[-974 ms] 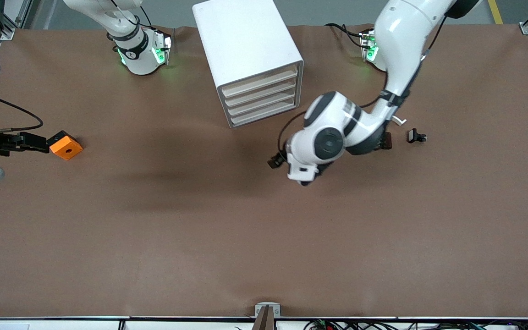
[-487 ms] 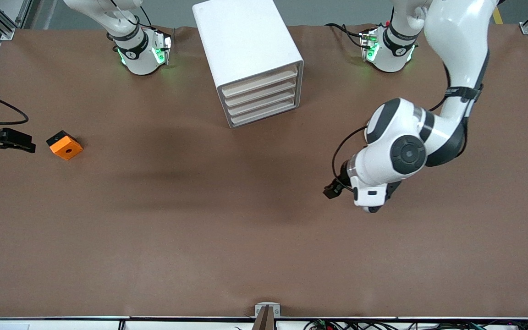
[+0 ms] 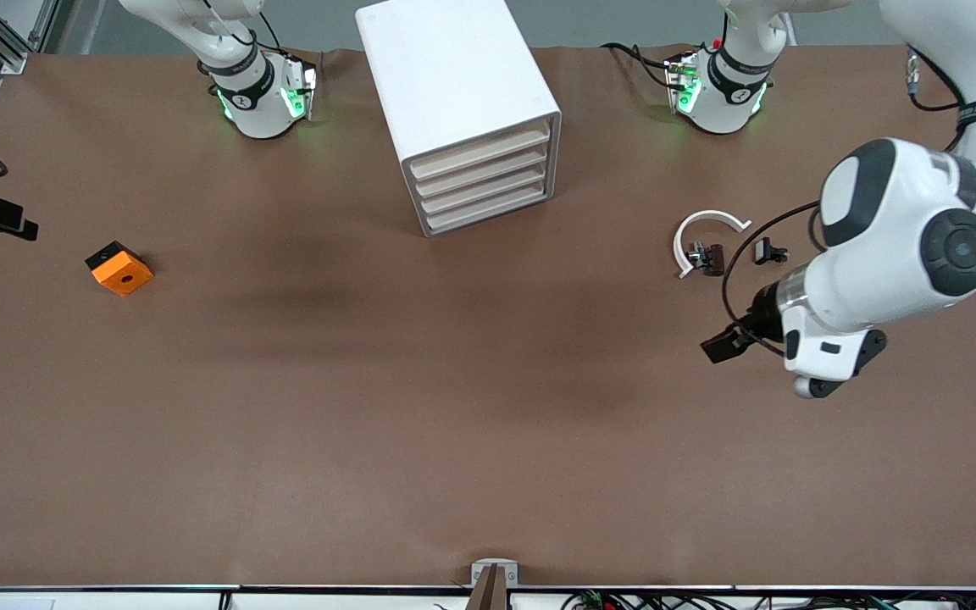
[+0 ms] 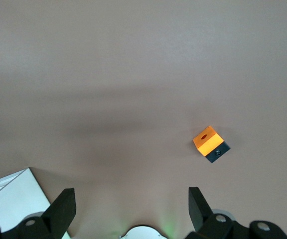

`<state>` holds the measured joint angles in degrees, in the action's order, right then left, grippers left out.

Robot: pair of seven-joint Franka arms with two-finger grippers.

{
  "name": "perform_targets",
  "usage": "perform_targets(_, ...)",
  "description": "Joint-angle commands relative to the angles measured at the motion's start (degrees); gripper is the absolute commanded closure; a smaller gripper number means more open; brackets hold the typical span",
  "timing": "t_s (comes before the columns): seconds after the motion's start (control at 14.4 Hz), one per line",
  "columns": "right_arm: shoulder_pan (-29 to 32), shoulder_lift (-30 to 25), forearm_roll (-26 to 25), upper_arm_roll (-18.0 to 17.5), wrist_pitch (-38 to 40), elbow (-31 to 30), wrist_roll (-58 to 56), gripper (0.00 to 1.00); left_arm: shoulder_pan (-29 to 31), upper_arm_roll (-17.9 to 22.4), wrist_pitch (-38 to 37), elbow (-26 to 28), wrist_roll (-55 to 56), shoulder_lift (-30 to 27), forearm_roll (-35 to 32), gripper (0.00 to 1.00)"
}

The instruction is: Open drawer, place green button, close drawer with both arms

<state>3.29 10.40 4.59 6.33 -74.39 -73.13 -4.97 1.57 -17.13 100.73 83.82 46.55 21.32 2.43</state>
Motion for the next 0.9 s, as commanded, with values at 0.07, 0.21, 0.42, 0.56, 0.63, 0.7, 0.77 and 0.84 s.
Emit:
perform_targets(0.07, 0.9, -3.4, -1.3, -1.5, -2.9, -2.9, 0.7, 0.00, 1.2, -0.3, -6.1, 0.8, -8.1, -5.2, -4.0, 0.00)
perform_targets(0.21, 0.5, -5.9, -1.7, -1.5, -5.5, -6.2, 0.7, 0.00, 3.7, -0.4, -7.5, 1.3, -14.7, -8.4, -4.2, 0.00)
perform_targets(0.42, 0.6, -11.2, -1.9, -1.5, -11.6, -13.6, 0.7, 0.00, 2.7, 3.5, -11.3, 1.8, -27.0, -13.7, -4.2, 0.00)
perform_targets(0.56, 0.5, -11.8, -1.9, -1.5, -12.4, -14.1, 0.1, 0.00, -0.5, 8.7, -14.1, 3.0, -30.7, -16.9, -4.2, 0.00)
perform_targets(0.63, 0.4, -11.8, -2.0, -1.6, -12.4, -13.8, 0.0, 0.00, -1.0, 9.6, -15.8, 3.6, -33.1, -18.7, -4.2, 0.00)
perform_targets(0.7, 0.3, -11.7, -2.6, -1.6, -12.4, -13.7, -0.1, 0.00, -0.7, 9.6, -16.2, 4.8, -34.1, -20.5, -4.1, 0.00)
perform_targets(0.77, -0.5, -11.7, -3.2, -1.5, -12.2, -13.3, -0.4, 0.00, -0.7, 9.7, -16.6, 5.0, -34.2, -21.5, -4.2, 0.00)
perform_targets(0.84, -2.6, -11.7, -4.5, -1.1, -11.9, -13.0, -0.4, 0.00, -0.7, 9.7, -17.6, 5.3, -34.2, -22.6, -4.2, 0.00)
